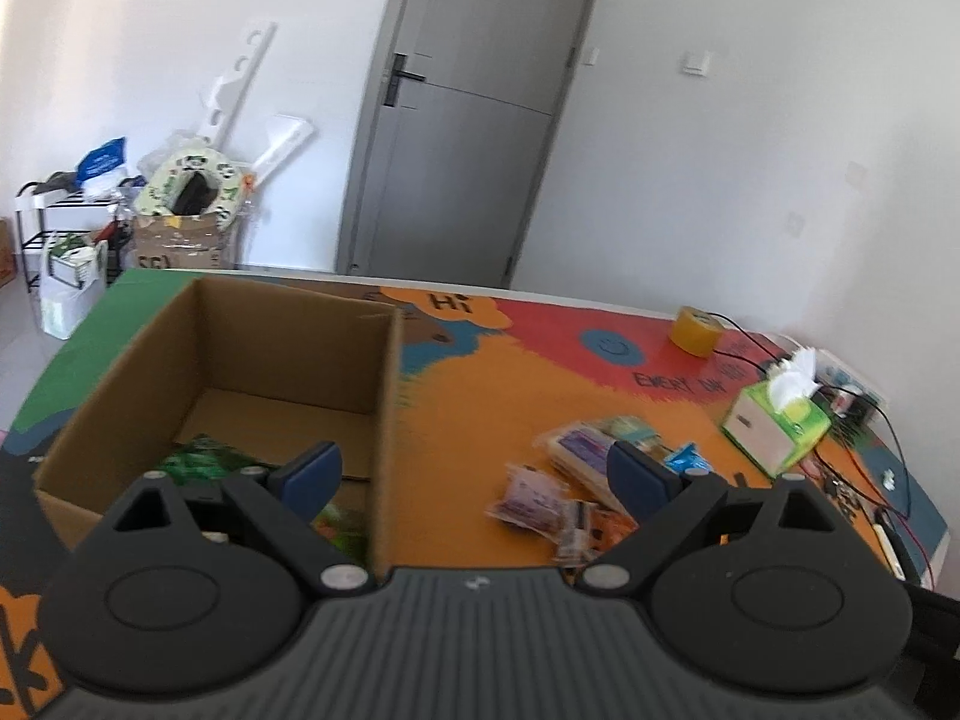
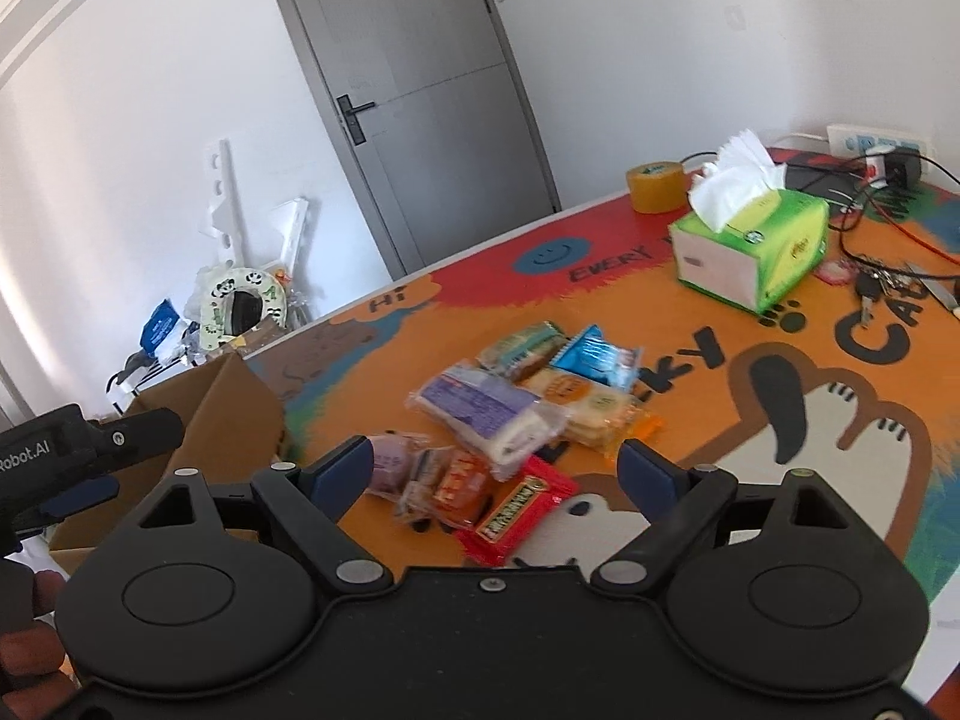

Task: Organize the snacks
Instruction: 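Move both grippers back toward the remaining snacks, then grasp the red candy packet with the right gripper while the left gripper grasps a small clear packet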

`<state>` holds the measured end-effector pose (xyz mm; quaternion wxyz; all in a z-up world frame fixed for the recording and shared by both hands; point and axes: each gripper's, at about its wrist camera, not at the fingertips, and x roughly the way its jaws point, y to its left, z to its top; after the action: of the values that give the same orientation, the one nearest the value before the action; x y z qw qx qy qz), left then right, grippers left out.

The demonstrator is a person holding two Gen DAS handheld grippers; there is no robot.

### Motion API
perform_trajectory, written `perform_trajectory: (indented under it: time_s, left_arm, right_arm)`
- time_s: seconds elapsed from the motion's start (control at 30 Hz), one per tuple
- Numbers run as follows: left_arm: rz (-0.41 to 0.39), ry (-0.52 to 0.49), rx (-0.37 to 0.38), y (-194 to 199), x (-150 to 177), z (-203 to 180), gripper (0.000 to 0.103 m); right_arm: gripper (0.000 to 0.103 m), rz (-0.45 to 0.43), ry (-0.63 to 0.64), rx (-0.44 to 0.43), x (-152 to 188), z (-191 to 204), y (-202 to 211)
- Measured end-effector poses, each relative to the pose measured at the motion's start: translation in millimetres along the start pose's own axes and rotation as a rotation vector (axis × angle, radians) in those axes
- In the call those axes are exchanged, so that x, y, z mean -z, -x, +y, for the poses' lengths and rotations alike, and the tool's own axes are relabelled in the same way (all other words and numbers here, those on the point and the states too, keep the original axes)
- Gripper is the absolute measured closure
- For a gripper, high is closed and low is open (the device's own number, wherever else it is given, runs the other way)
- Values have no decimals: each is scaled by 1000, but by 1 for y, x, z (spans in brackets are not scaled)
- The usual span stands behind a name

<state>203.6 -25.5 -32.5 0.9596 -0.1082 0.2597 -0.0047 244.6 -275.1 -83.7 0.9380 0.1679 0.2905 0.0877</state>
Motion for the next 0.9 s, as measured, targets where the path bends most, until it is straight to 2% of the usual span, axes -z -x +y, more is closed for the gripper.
perform_trajectory:
  time_s: [0.27, 0.43, 0.53, 0.6, 0.67, 0.9]
  left_arm:
    - [24, -75, 49, -14, 8, -28, 9]
    - [40, -88, 62, -23, 13, -36, 13]
    - [52, -92, 70, -29, 15, -38, 22]
    - [67, -88, 77, -34, 16, -38, 32]
    - [81, -86, 75, -41, 18, -38, 37]
    - [113, -82, 79, -59, 22, -40, 45]
  right_arm:
    - [31, 41, -29, -12, 4, -17, -9]
    - [34, 69, -57, -18, 5, -25, -17]
    - [36, 86, -66, -20, 7, -27, -24]
    - [38, 99, -67, -25, 8, -26, -30]
    - [39, 110, -67, -26, 8, -25, -36]
    - [47, 151, -70, -30, 10, -22, -58]
